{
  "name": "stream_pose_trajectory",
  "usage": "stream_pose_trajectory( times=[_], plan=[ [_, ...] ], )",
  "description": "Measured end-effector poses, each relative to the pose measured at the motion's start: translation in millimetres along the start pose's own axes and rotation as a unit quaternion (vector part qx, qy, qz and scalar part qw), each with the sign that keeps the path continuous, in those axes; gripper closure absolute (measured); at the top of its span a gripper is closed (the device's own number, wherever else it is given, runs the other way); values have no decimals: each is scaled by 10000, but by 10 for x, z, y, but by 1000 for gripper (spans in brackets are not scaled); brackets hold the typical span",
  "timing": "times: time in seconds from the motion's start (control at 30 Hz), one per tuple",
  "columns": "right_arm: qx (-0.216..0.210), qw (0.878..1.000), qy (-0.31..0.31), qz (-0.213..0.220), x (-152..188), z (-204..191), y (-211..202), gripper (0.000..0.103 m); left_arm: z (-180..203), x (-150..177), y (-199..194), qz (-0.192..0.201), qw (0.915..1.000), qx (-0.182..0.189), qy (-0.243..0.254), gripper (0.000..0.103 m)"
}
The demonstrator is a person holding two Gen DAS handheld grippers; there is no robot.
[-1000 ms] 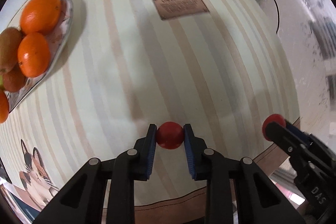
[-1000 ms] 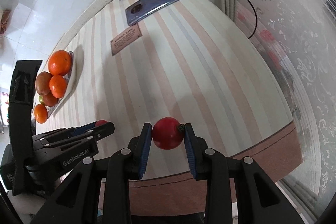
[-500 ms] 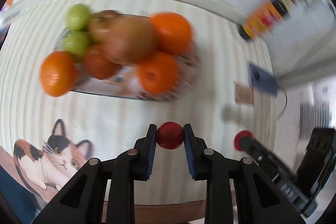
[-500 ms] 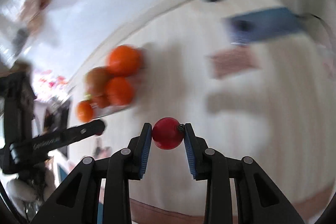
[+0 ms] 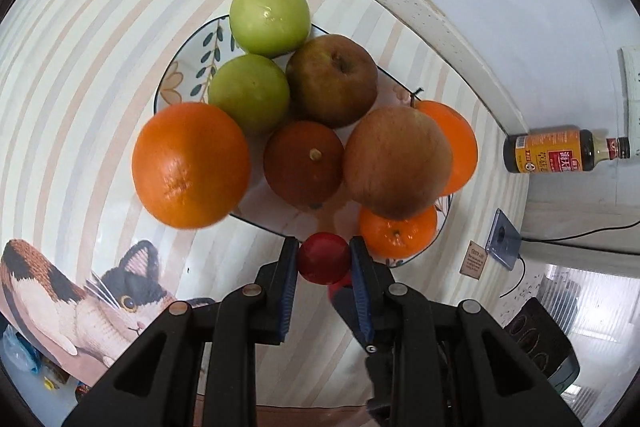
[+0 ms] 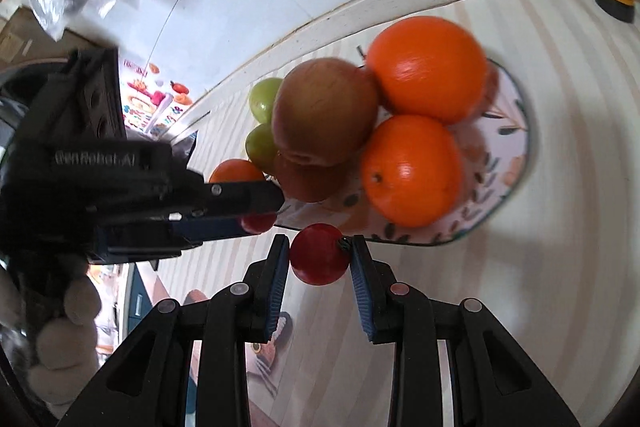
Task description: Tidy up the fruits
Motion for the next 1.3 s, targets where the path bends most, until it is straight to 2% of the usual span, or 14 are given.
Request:
stream_pose_trajectory(
  times=[0.13,0.3,0.37,0.4,0.47,0.53,0.63,0.67,0.77,0.8,0.9,1.0,1.13,1.3],
  plan=[
    [140,9998,-104,51,-9,-37,106,69,-15,-52,39,-89,9999,-43,-17,79],
    [307,9995,-73,65,-83,-48,225,69,-3,-89,80,-185,9995,-266,37,77],
    [324,9995,-21,-44,-103,-57,298,58,-7,-113,66,-148,9993,-350,70,75],
    [358,9993,34,-67,-108,-47,318,43,-15,-116,53,-144,9992,-375,80,73],
    [256,9996,132,-37,-113,-47,305,42,-13,-131,26,-107,9991,-384,162,66],
    [301,9994,159,-20,-100,-58,265,35,-6,-136,-40,9,9983,-489,320,42],
    [224,9992,316,-43,-54,-59,106,32,-6,-121,-151,134,9970,-562,513,25],
    [232,9991,349,-47,-38,-64,42,30,-8,-118,-181,168,9964,-601,565,23],
    [557,9973,477,-29,7,-29,-195,16,-46,-83,-350,398,9920,-879,815,15],
    [835,9952,499,-52,23,-6,-285,10,-55,-59,-412,508,9890,-1044,919,13],
    [1592,9865,379,-24,41,5,-509,7,-91,21,-556,797,9793,-1464,1152,12],
    [2117,9770,248,102,20,-33,-722,6,-153,149,-670,1045,9688,-1787,1364,4],
    [2445,9692,65,282,47,-201,-925,3,-232,313,-755,1186,9599,-1970,1605,3],
    [2680,9618,-23,563,115,-524,-1170,3,-285,533,-1011,1427,9552,-1861,1806,3]
  ],
)
Point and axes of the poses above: each gripper's, at about its wrist camera, not at the fingertips, and y roughly the way its jaws point, z to its right, x to its underside, the point moved 4 cm from there along y, roughly the way its jaws point, and after that the axes turned 2 degrees about y, right-handed, at the moved point
